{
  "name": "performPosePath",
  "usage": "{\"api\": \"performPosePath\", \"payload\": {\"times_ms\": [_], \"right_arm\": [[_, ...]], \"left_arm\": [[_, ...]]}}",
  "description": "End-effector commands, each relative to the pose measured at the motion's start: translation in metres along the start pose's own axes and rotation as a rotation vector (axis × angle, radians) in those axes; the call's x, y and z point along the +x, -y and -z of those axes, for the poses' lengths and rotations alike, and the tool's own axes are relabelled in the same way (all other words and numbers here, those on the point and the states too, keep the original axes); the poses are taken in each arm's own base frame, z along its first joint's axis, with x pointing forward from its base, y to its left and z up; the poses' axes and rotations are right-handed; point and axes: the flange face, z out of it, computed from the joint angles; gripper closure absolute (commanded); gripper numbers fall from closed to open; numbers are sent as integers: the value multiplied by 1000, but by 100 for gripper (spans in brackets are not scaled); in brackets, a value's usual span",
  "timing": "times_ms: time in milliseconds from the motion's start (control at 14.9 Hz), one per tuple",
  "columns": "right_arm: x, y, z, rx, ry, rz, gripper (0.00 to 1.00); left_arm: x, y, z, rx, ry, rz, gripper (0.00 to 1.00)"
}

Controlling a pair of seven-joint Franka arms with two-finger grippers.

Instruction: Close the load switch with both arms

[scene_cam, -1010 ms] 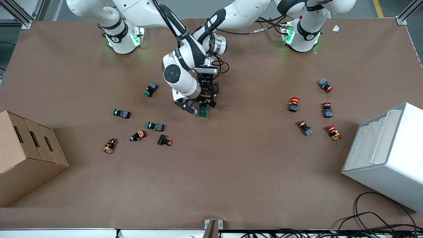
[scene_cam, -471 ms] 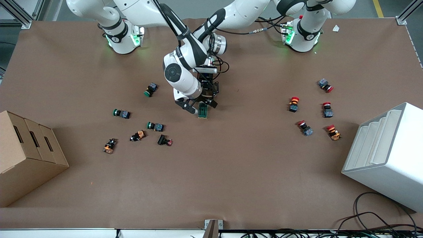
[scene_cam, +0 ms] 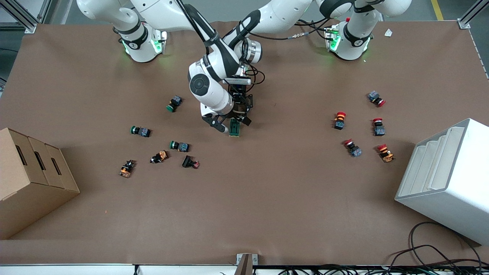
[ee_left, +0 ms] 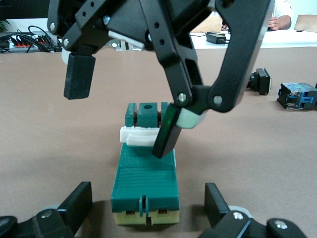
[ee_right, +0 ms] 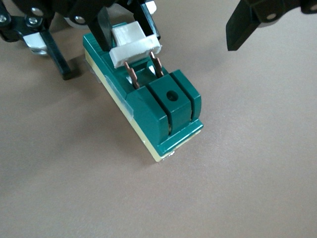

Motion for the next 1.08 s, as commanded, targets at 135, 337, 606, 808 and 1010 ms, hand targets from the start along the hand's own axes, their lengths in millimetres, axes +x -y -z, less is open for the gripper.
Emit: {"api": "performPosePath", "payload": {"times_ms": [135,337,606,808,1010], "right_arm": [[24,22,28,84,-17,-35,0],[31,27,35,99,-21,-42,0],[33,31,39,110,-26,-39,0],[36,31,37,107,-31,-35,0],[40,35,36,113,-38,-37,0]], "left_arm": [[-31,6,2,5,50,-28,0],[-29,6,2,11,36,-27,0],[-27,6,2,15,25,-30,0],[-28,8,1,24,31,-30,0],[-30,9,2,34,38,-31,0]]}}
